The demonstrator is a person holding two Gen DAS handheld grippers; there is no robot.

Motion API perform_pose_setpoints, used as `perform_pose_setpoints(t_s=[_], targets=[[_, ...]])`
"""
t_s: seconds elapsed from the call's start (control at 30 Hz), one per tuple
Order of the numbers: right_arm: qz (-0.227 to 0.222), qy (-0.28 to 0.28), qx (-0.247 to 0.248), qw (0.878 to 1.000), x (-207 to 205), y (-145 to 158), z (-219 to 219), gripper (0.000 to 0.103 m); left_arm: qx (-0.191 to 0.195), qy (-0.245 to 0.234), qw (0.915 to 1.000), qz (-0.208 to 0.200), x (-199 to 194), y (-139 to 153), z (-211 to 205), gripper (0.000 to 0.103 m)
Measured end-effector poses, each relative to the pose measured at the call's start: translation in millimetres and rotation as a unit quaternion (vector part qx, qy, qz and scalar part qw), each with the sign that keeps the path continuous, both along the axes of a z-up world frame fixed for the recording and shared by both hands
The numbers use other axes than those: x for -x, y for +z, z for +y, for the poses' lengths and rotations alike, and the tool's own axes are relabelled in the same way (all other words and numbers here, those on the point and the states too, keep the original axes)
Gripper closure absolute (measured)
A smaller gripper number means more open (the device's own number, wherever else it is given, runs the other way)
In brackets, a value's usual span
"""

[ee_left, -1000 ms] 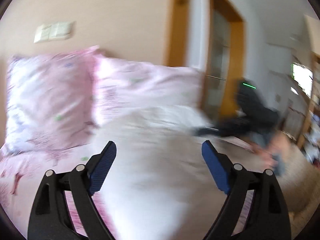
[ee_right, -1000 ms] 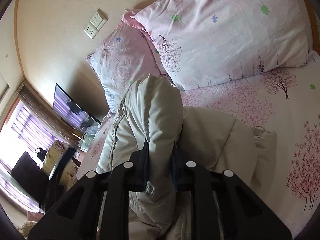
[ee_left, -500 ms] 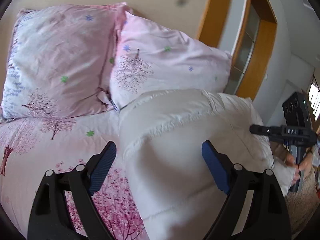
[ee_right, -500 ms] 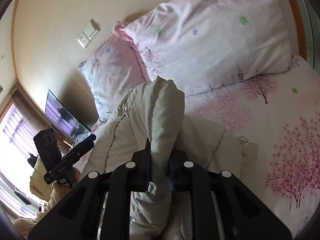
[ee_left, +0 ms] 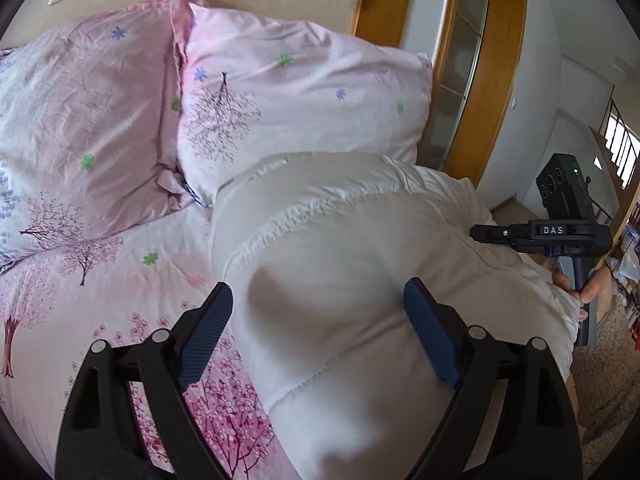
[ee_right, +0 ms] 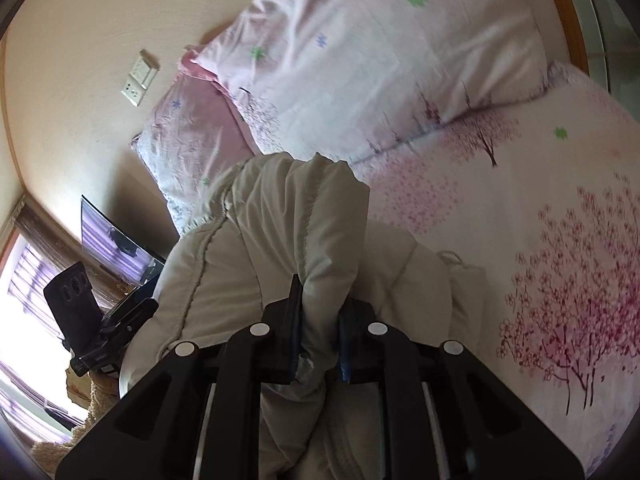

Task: Fold large clothes

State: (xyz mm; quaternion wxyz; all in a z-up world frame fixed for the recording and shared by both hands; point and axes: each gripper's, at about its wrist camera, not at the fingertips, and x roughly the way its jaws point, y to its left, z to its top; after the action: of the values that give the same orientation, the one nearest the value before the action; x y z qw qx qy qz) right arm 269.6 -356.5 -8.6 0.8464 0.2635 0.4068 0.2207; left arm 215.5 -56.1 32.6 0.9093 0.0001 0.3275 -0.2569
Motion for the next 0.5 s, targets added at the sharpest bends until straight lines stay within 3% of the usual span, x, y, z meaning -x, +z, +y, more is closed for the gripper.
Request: perform_pose_setpoints(t_s=[0.23,0.5], targets=[[0.03,-0.003,-0.031,0.999,2.6,-28.0,-11.5,0.088,-0.034,-0.011,0.9993,0.007,3.1,-7.0,-17.2,0.015],[0.046,-0.011,-0.07,0.996,7.5,-54.0,-19.3,0.088,-0.096,-0.013,0.995,-0.023,16.1,-12.8,-42.3,0.015]])
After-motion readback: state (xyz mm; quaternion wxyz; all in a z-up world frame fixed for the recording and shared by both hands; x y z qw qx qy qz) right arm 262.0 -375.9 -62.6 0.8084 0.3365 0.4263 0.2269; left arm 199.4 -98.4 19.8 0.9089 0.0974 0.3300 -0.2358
